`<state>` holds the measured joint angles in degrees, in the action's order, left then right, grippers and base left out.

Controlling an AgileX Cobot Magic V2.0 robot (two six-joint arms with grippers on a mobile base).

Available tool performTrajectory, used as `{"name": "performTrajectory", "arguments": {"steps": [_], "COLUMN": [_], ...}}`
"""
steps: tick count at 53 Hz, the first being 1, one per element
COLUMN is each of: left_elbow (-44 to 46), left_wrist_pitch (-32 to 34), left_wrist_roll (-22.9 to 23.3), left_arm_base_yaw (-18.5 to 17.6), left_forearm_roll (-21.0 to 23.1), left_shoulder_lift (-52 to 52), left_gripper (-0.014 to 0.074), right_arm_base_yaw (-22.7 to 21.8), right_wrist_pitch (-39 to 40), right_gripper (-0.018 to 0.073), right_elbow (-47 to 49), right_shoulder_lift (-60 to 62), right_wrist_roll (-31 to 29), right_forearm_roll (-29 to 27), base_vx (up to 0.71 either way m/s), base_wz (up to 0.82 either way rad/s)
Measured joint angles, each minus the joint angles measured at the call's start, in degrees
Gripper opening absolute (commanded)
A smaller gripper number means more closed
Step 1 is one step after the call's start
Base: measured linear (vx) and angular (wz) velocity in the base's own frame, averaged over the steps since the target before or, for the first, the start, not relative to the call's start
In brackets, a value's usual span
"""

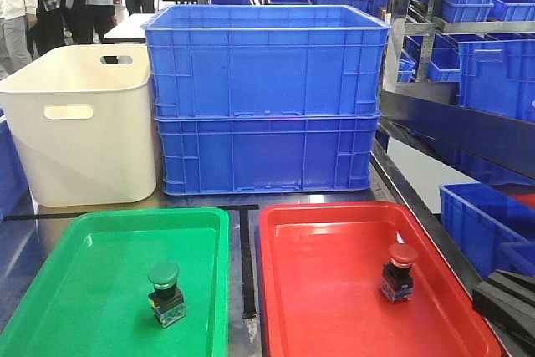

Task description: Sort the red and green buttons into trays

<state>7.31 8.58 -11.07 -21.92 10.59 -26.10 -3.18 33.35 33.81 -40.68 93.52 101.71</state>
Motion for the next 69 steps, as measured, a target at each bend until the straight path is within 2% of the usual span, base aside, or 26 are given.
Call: {"name": "performTrajectory", "arguments": {"steps": [6, 12, 21, 27, 38, 69], "left_elbow": [-7.14, -8.84, -8.89, -9.11, -9.11, -9.11], "left_wrist_pitch": [1.37, -0.39, -13.48, -18.79, -18.57, -18.57], "left_wrist_roll": [-0.22, -0.34, -0.63, -0.82, 1.03, 1.20], "left_arm_base_yaw": [6.52, 12.31, 17.00, 17.86, 17.86, 17.86], "left_forearm_roll": [0.13, -0.15, -2.56, -3.62, -1.67, -1.55], "left_shoulder_lift": [9.81, 18.42, 26.29, 26.57, 26.80, 26.80], "left_gripper": [-0.0006, -0.0006, -0.0006, -0.0006, -0.0006, -0.0006], "right_arm_base_yaw": [0.00, 0.00, 0.00, 0.00, 0.00, 0.00], "right_wrist_pitch": [0.00, 0.00, -0.05, -0.07, -0.07, 0.35], "right_gripper": [-0.0010, -0.0010, -0.0010, -0.0010, -0.0010, -0.0010], "right_elbow": [0.00, 0.00, 0.00, 0.00, 0.00, 0.00], "right_shoulder_lift": [0.00, 0.00, 0.00, 0.00, 0.00, 0.00], "right_wrist_roll": [0.00, 0.00, 0.00, 0.00, 0.00, 0.30], "right_forearm_roll": [0.00, 0.00, 0.00, 0.00, 0.00, -0.19], "base_vx": [0.00, 0.00, 0.00, 0.00, 0.00, 0.00], "base_wz": [0.00, 0.00, 0.00, 0.00, 0.00, 0.00]}}
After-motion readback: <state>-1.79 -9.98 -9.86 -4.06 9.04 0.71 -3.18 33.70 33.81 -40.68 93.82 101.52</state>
